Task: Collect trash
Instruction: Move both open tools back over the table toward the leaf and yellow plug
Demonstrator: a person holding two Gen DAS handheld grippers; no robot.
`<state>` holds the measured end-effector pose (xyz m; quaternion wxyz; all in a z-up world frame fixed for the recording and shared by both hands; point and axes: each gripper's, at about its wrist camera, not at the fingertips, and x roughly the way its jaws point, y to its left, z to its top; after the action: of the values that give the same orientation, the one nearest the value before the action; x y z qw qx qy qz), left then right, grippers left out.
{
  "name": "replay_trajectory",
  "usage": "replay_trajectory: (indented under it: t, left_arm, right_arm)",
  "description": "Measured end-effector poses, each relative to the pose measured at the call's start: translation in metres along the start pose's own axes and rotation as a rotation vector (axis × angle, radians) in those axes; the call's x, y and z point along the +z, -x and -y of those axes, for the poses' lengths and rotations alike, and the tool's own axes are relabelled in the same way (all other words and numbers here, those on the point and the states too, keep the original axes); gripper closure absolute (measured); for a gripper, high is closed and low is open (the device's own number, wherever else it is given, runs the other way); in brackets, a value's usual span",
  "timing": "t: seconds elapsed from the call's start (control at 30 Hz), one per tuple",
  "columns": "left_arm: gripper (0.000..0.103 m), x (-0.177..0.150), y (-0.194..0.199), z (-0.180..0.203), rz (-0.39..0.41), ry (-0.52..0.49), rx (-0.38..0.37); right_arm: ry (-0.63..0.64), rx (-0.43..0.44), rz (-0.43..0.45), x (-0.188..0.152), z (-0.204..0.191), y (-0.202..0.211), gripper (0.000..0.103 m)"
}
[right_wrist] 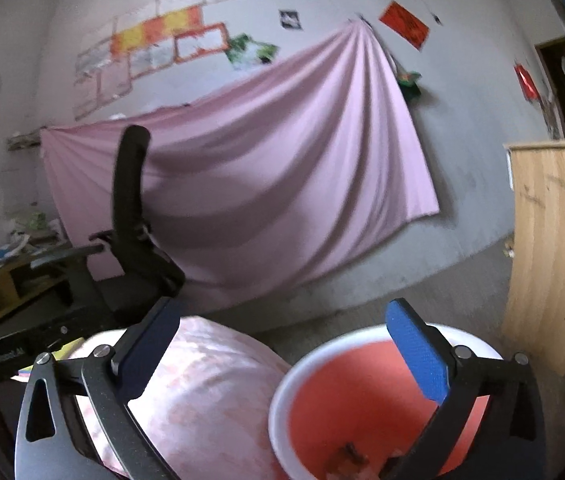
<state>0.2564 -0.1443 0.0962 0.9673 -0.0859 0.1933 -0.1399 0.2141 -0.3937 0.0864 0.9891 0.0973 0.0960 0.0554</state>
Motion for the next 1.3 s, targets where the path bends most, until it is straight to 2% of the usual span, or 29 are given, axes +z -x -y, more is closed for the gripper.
replay_trajectory:
  t: [0.2, 0.47, 0.73, 0.93, 1.3]
  left_arm:
    - [0.003, -0.003, 0.038, -0.031, 0.118, -0.011, 0.073]
    - [0.003, -0.008, 0.075, -0.057, 0.200, -0.020, 0.159]
    - [0.003, -0.015, 0.098, -0.087, 0.231, -0.028, 0.237]
    - [0.003, -0.025, 0.104, -0.109, 0.238, -0.059, 0.294]
    - [0.003, -0.038, 0.091, -0.132, 0.220, -0.091, 0.311]
  right_arm:
    - [0.043, 0.067, 0.076, 0.002, -0.030, 0.007, 0.000]
    - [0.148, 0.139, 0.123, -0.005, -0.073, 0.010, 0.000]
    - [0.214, 0.210, 0.144, -0.015, -0.114, 0.008, 0.000]
    - [0.262, 0.238, 0.117, -0.024, -0.141, -0.003, 0.000]
    - [0.298, 0.211, 0.042, -0.035, -0.165, -0.027, 0.000]
